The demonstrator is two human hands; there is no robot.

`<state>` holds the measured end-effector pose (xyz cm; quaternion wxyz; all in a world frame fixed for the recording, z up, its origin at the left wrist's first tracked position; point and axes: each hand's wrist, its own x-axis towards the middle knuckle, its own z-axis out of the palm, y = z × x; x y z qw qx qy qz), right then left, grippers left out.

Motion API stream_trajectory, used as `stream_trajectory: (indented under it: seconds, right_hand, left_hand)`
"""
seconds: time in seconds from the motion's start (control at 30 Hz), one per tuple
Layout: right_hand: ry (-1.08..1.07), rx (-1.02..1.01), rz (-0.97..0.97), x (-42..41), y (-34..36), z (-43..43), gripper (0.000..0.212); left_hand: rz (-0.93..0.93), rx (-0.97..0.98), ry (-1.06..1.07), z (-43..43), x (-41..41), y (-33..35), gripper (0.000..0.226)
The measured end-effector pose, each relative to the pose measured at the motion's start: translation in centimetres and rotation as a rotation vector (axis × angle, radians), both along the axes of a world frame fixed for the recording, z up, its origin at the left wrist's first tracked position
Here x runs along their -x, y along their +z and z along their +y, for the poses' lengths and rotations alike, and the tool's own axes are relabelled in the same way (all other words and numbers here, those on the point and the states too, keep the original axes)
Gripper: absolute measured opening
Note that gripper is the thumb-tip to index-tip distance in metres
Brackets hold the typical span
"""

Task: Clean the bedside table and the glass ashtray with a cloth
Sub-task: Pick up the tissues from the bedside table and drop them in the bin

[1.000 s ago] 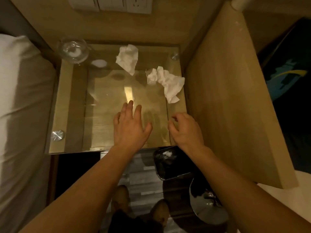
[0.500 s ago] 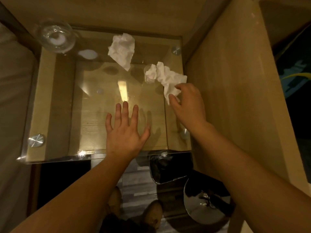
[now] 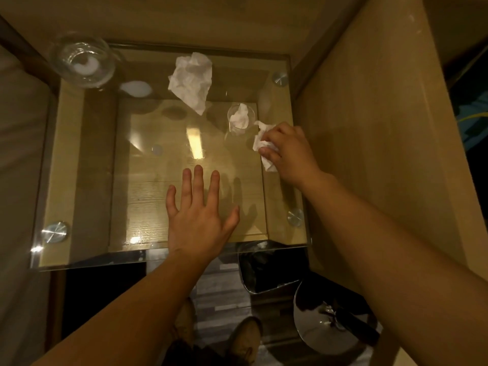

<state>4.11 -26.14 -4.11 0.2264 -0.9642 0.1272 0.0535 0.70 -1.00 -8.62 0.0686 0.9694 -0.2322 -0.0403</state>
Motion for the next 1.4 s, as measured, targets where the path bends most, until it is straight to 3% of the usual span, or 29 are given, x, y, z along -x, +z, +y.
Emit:
stream_trajectory:
  seconds: [0.1, 0.37, 0.6, 0.77, 0.83, 1.03, 1.17, 1.4]
  right_hand:
    - [-0.063, -0.059, 0.001, 0.7, -0.1, 0.4, 0.024]
    - [-0.381, -0.49, -0.138, 8.6, 3.1, 3.1, 0.009]
    - [-0.656, -0.558, -0.128, 21.3, 2.9, 7.2, 0.007]
    - [-0.821, -0.567, 0.015, 26.9, -1.0, 10.2, 0.017]
    - [-0.845, -0.544, 0.128, 27.4, -3.4, 10.4, 0.027]
    - [-1.0, -0.598, 0.36, 26.6, -9.4, 9.3, 0.03]
    - [-1.009, -0.601, 0.389, 26.9, -10.3, 8.5, 0.032]
    - [-0.793, -0.633, 0.068, 24.7, -1.1, 8.0, 0.018]
  left_hand:
    - [0.013, 0.01, 0.006, 0.0, 0.1, 0.1, 0.082]
    - [0.042, 0.005, 0.019, 0.0, 0.1, 0.4, 0.082]
    - [0.038, 0.022, 0.014, 0.0, 0.1, 0.3, 0.082]
    - [0.034, 0.037, 0.016, -0.1, 0.2, 0.5, 0.081]
    - [0.034, 0.035, 0.017, -0.1, 0.2, 0.5, 0.082]
    - [0.037, 0.033, 0.016, -0.1, 0.2, 0.5, 0.081]
    - [0.038, 0.032, 0.022, -0.1, 0.2, 0.7, 0.082]
    - [0.029, 0.023, 0.015, -0.1, 0.2, 0.6, 0.081]
